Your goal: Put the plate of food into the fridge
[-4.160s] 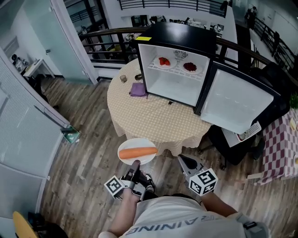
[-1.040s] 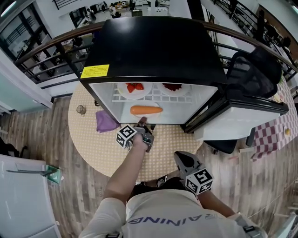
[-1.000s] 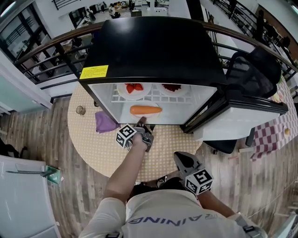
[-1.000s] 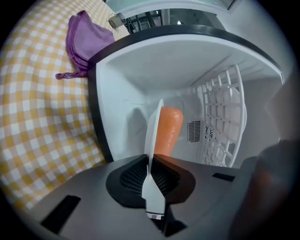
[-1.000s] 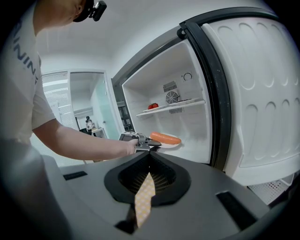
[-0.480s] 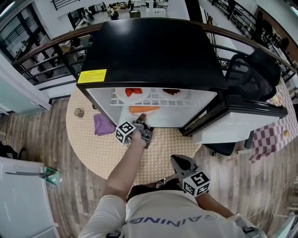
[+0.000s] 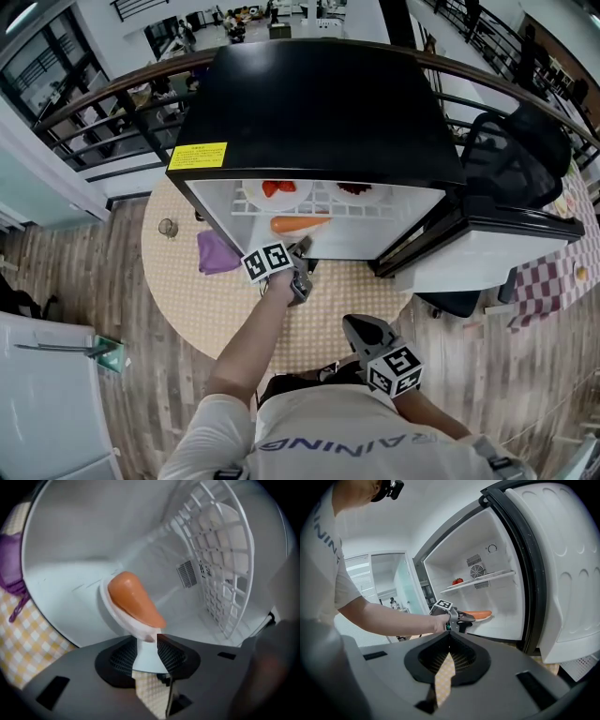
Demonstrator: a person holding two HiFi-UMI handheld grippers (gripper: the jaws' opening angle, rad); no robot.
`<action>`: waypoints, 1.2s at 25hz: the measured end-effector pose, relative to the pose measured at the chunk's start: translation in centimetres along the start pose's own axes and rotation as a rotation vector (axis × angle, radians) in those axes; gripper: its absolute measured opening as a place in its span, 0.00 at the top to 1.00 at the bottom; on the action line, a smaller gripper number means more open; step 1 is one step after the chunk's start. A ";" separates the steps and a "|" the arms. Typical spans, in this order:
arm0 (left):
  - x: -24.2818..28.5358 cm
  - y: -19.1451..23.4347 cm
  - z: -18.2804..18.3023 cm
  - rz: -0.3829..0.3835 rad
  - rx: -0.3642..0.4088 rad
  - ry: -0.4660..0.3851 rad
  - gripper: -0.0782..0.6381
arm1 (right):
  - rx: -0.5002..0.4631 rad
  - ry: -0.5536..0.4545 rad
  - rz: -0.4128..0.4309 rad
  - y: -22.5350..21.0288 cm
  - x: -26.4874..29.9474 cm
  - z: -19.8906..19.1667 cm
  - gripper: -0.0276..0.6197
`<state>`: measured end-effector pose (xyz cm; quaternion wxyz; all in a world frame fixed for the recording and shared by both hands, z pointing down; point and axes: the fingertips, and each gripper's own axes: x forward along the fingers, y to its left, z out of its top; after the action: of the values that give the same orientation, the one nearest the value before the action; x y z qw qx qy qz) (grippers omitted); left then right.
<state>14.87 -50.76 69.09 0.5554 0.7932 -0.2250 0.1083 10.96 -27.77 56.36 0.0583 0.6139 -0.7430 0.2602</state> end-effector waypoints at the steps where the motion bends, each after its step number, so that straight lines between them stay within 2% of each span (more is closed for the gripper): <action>1: 0.1 -0.2 -0.3 0.017 0.058 0.032 0.71 | -0.002 -0.001 0.002 0.1 0.1 0.0 0.93; 6: -0.3 0.4 -2.4 0.186 0.375 0.240 0.69 | -0.002 -0.006 0.000 0.3 0.1 0.2 0.93; 9: -0.9 1.0 -2.8 0.238 0.447 0.286 0.72 | -0.002 -0.010 -0.001 0.5 0.1 0.4 0.93; 12: -1.8 0.4 -2.6 0.234 0.503 0.281 0.81 | -0.007 -0.020 0.003 0.8 0.2 0.6 0.93; 14: -3.0 -0.5 -2.3 0.217 0.542 0.254 0.86 | -0.011 -0.030 -0.004 0.8 0.2 0.9 0.93; 18: -6.7 -2.6 -1.8 0.151 0.599 0.160 0.88 | -0.012 -0.057 -0.034 0.2 0.0 1.7 0.93; 24: -14.6 -6.7 0.6 0.072 0.596 -0.049 0.88 | -0.019 -0.108 -0.067 -0.2 0.0 3.7 0.93; 30: -21.1 -10.2 0.9 0.016 0.706 -0.177 0.88 | -0.039 -0.144 -0.057 0.8 0.6 5.2 0.93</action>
<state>1.23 -43.72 51.36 0.2248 0.9406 -0.2274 0.1146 11.24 -30.59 51.90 0.0240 0.6507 -0.7324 0.1989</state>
